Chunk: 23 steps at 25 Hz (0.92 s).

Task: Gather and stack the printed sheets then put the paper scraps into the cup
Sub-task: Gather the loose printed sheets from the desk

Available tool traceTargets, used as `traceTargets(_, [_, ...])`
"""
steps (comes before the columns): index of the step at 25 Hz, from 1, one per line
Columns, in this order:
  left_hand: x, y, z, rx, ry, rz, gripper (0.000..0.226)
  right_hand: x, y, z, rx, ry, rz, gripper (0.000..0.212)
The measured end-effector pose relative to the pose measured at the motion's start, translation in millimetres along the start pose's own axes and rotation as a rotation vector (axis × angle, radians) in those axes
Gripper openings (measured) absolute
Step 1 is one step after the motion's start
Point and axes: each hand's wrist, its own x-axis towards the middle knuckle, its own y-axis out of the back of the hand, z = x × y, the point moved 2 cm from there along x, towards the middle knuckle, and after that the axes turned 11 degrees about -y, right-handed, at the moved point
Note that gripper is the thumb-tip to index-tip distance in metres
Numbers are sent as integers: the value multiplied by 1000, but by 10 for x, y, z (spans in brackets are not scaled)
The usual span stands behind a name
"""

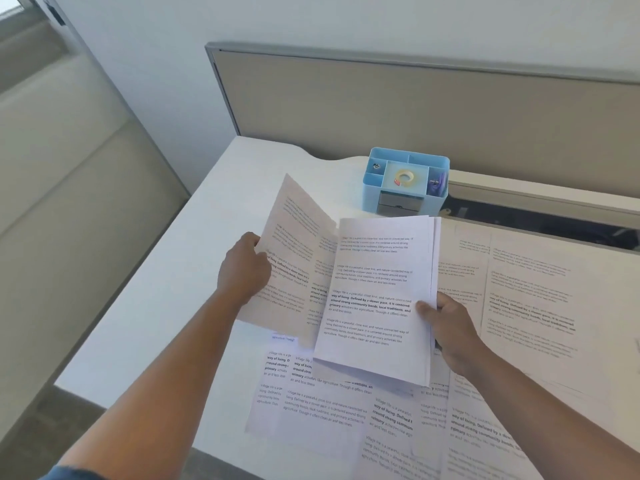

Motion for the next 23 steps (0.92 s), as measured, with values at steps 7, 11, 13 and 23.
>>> traceTargets(7, [-352,579,499,237,-176,87,26,-199,55,24,-44,29,45,15])
traceTargets(11, [-495,842,634,255,-234,138,24,-295,51,54,-30,28,19,18])
traceTargets(13, [-534,949,672,212,-252,148,24,-334,49,65,-18,20,17,17])
traceTargets(23, [-562,218,348,-535,28,-172,14,-532,63,-8,199,-1,-170,24])
